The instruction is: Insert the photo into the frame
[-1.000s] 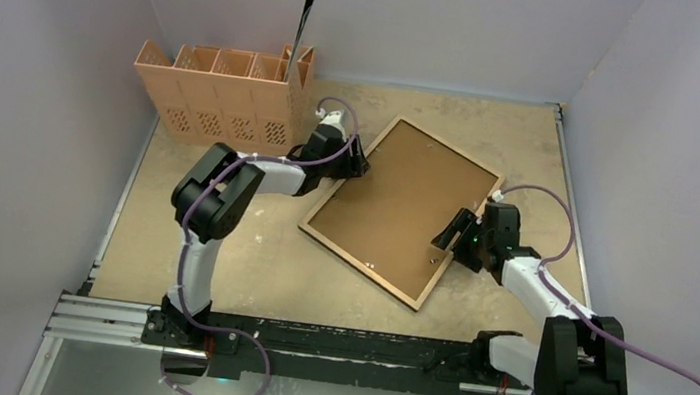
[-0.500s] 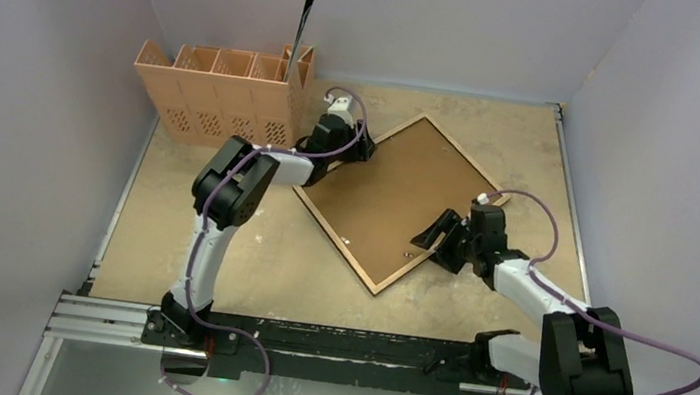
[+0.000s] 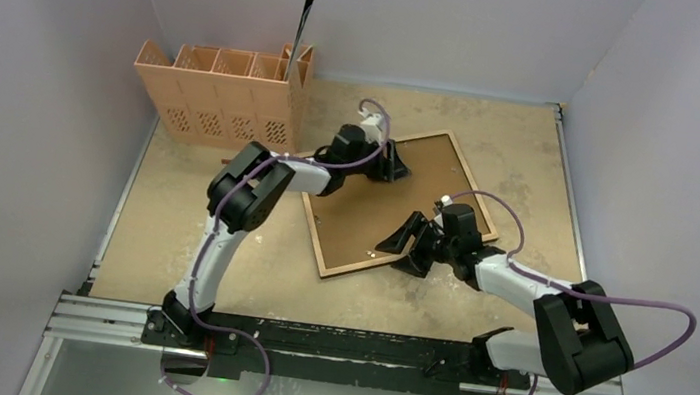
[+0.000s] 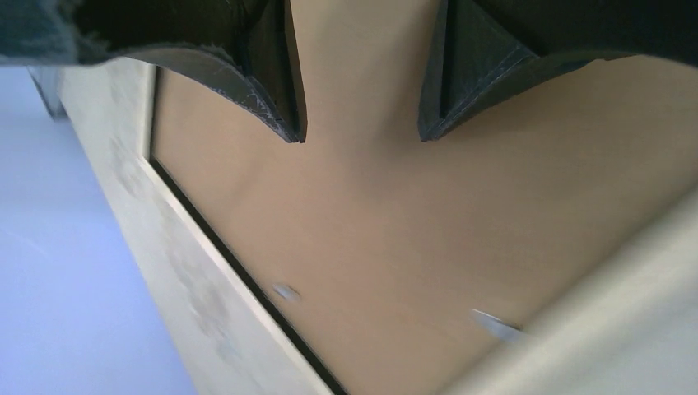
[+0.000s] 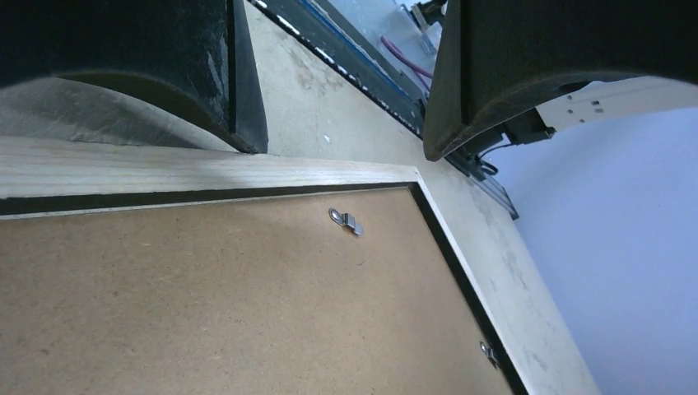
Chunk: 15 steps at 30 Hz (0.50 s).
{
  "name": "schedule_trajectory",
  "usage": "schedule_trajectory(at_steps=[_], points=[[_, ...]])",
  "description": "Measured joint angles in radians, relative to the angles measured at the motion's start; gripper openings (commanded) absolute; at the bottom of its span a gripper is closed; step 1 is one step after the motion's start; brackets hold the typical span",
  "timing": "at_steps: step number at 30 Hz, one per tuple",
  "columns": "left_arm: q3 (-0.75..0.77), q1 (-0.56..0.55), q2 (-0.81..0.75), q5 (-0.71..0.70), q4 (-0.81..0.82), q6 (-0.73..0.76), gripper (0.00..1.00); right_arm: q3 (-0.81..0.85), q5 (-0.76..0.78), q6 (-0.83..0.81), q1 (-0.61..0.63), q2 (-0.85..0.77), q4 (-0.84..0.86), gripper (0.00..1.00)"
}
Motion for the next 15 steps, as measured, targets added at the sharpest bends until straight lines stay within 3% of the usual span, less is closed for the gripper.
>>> schedule_trajectory(at_steps=[6, 15], points=[[0.027, -0.108, 0.012, 0.119, -0.034, -0.04, 0.56, 0.004, 0.001, -0.014, 0.011, 0.004, 0.021, 0.75], [0.075, -0.08, -0.013, 0.121, -0.185, -0.023, 0.56, 0.025, 0.021, -0.086, 0.018, -0.123, -0.004, 0.75]])
